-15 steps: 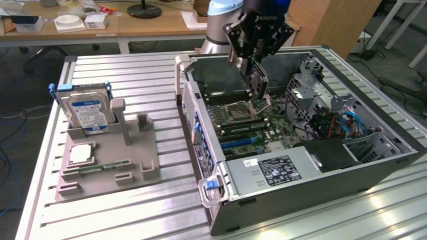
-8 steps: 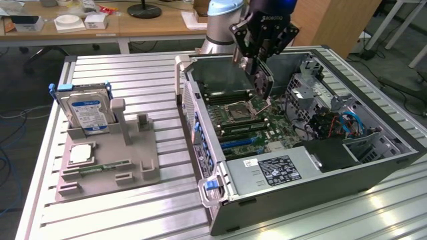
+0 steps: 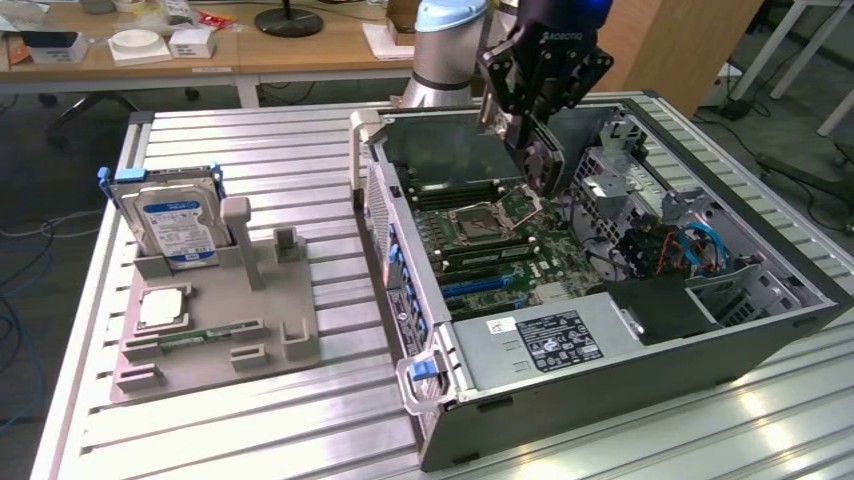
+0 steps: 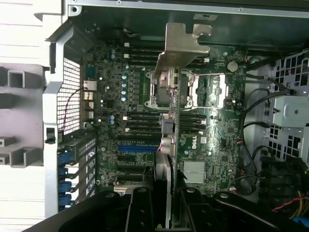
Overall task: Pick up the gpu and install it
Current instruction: 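Pick up the gpu and move the gpu toward the slot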
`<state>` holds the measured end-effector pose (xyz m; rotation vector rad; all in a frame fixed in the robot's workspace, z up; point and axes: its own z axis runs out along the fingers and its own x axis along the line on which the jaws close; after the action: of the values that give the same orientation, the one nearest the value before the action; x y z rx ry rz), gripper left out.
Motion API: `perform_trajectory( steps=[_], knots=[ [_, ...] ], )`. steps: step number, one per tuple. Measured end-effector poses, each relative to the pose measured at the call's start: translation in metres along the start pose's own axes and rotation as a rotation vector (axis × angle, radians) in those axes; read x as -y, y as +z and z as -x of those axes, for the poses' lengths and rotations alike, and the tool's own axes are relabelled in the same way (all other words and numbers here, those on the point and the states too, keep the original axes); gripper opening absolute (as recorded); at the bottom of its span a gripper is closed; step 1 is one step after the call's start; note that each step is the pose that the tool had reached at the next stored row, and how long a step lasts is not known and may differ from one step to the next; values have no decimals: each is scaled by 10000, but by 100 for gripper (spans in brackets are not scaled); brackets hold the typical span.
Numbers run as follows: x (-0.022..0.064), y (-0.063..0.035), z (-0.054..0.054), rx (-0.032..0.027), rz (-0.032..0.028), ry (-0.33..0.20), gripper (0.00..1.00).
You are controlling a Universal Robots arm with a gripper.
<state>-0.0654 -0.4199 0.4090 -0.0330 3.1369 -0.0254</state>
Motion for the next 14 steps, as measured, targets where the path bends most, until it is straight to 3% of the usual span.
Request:
perform_trajectory(
  steps=[14],
  knots=[
    [6,5,272,0,1,0,27]
  ],
)
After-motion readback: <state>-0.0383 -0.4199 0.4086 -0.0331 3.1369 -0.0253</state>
